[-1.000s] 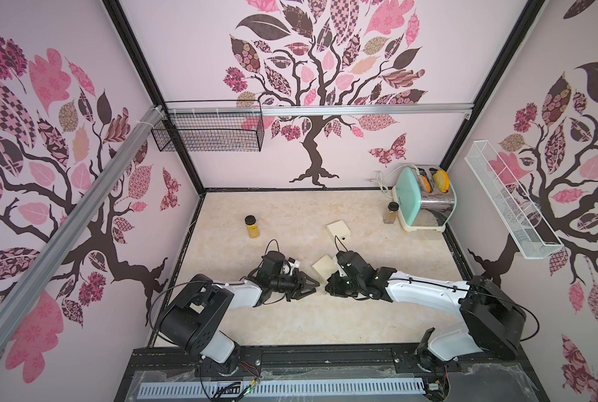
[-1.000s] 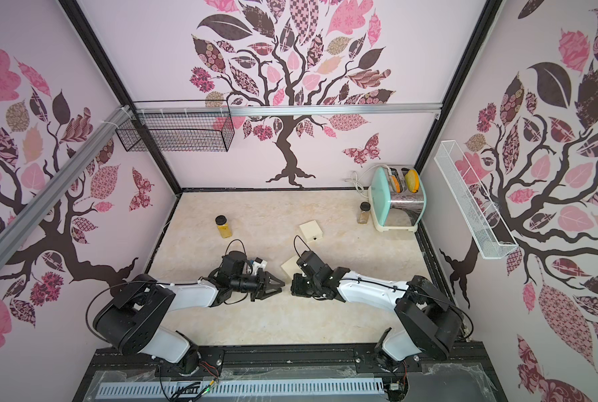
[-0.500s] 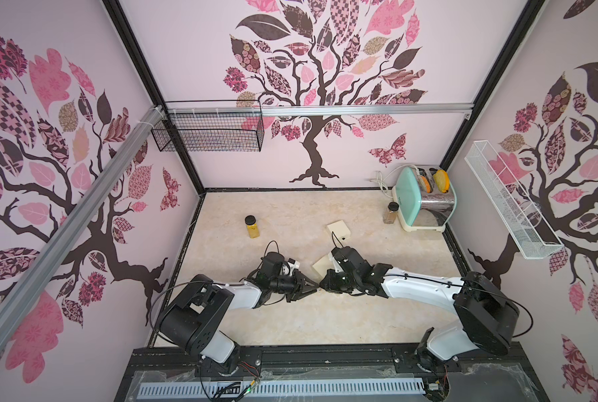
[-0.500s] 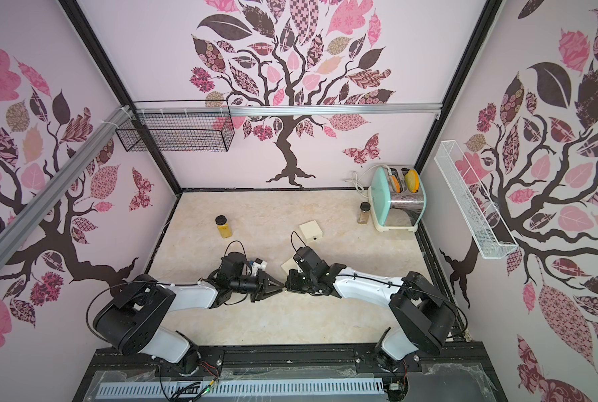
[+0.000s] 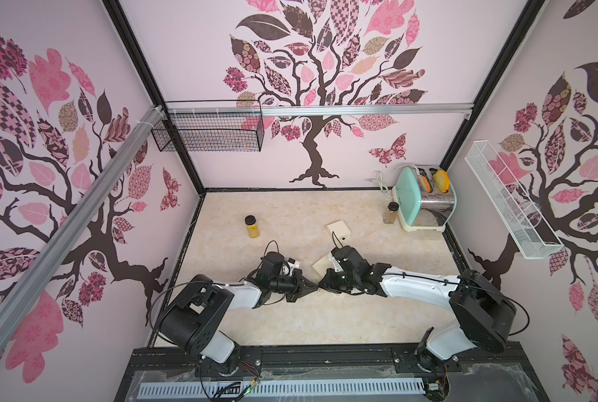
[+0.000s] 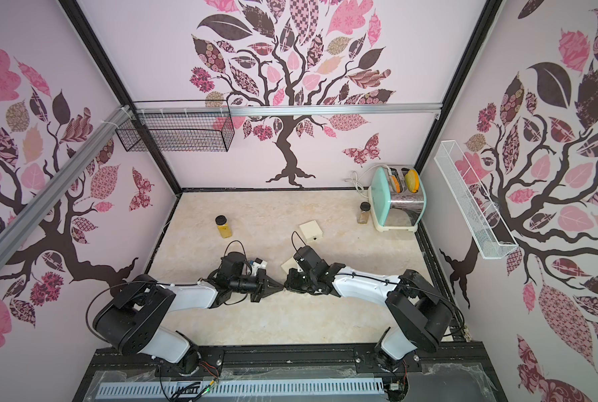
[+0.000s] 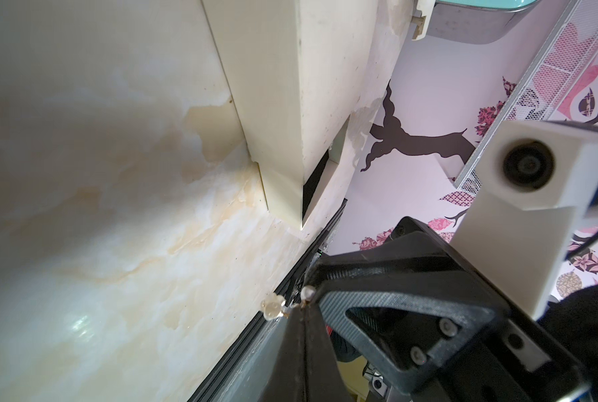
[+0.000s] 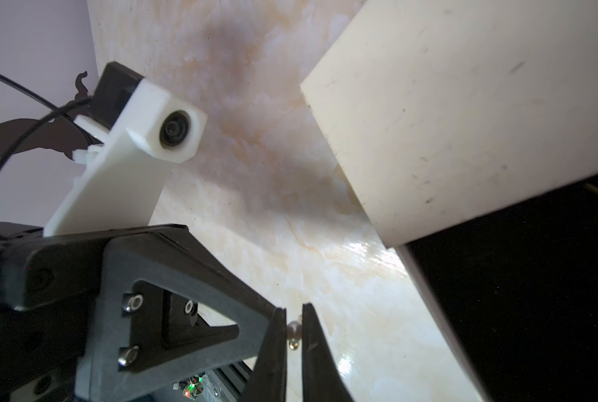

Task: Place the earrings into the drawer-style jewelry box
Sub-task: Pick up the earring from the center of the board.

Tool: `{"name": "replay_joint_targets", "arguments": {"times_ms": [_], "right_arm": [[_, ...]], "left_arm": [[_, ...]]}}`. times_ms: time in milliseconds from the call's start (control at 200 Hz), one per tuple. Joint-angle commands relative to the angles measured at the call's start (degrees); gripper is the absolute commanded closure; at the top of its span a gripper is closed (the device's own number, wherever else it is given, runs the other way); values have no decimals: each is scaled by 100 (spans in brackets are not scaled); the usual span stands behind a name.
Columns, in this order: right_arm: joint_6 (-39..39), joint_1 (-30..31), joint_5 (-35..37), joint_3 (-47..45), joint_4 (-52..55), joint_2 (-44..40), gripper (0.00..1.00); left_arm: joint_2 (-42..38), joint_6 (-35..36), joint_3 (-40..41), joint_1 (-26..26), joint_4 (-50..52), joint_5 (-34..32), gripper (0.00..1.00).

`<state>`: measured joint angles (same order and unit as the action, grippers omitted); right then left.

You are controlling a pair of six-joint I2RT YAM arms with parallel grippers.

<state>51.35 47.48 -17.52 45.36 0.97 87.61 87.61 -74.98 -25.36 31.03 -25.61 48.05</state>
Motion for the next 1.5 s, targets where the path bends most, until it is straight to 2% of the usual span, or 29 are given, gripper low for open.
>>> {"name": "replay_joint_targets", "arguments": {"times_ms": [0, 110, 205, 355, 425, 505, 610, 730, 1085, 1280, 1496], "right_arm": [[145, -2, -220, 44, -295, 37, 89], [107, -11, -253, -12, -321, -21, 86], [-227, -127, -243, -154, -264, -330, 70], [-1053, -617, -783, -704, -491, -1199, 57], [-1139, -861, -1316, -1207, -1148, -1682, 57], [-685, -1149, -1912, -1831, -2237, -2037, 57], [-211, -1577, -2642, -2125, -2926, -1969, 57], [236, -1669, -3159, -2213, -3689, -1687, 57], [964, -1743, -3539, -2301, -5044, -1074, 59], [1081, -1743, -3524, -2291, -5265, -974, 61], [895, -1749, -3515, -2164, -5098, -859, 64]], "left_arm": [[-52, 122, -14, 14, 53, 37, 100], [1, 196, -40, 11, 112, 53, 100], [36, 368, -80, -72, 225, 128, 100], [-2, 708, -238, -276, 569, 294, 100], [-38, 730, -271, -342, 533, 363, 100], [-85, 591, -282, -369, 186, 451, 100], [-148, 312, -261, -369, -385, 582, 100], [-111, 39, -247, -365, -1140, 792, 100], [243, -877, -115, -153, -3204, 892, 100], [423, -1139, -87, -79, -3729, 827, 100], [428, -1177, -38, -56, -3793, 803, 100]]}}
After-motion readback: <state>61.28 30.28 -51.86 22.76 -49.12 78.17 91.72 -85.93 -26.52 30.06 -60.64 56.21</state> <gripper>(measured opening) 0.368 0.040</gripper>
